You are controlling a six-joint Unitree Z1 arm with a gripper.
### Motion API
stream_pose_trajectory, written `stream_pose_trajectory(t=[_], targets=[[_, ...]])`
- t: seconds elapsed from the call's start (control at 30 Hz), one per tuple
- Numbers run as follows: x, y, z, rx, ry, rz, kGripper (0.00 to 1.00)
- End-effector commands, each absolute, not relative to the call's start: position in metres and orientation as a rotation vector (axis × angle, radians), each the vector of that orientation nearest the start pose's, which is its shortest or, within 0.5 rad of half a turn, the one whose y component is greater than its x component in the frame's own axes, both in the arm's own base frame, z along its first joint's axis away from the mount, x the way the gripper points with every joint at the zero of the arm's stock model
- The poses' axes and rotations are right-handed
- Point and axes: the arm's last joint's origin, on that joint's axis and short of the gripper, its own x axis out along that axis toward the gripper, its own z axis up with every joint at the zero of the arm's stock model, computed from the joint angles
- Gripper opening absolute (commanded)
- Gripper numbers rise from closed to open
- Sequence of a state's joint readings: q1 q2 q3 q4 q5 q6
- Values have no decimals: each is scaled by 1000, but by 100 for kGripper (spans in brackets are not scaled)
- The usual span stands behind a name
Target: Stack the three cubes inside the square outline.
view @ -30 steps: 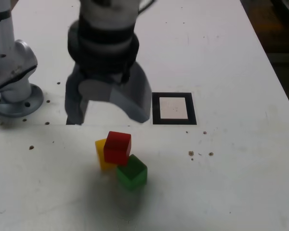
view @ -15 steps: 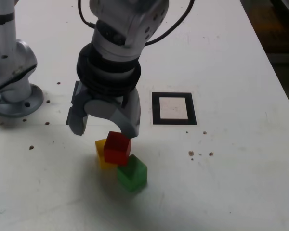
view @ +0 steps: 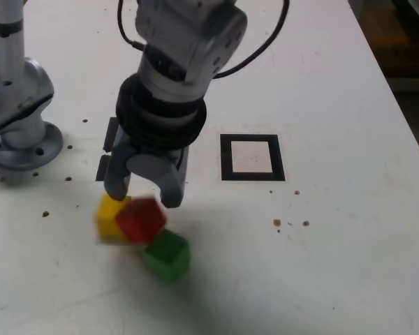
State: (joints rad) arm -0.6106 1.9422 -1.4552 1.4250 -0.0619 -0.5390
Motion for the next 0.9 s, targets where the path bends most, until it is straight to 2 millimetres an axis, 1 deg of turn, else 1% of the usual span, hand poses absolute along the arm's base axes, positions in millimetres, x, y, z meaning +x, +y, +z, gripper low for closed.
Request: stream_pose_trajectory(t=[0.0,0.17,0.3,0.37,0.5,0.57,0.7,0.87], targets=[[251,-179,267,148,1872,52,48],[257,-183,271,135,1828,34,48],[256,-182,273,136,1819,34,50],[253,-181,275,129,1827,28,57],[241,-180,277,71,1875,18,79],[234,-179,277,13,1905,41,88],[227,-179,271,-135,1924,168,95],[228,-181,263,-278,1894,349,97]])
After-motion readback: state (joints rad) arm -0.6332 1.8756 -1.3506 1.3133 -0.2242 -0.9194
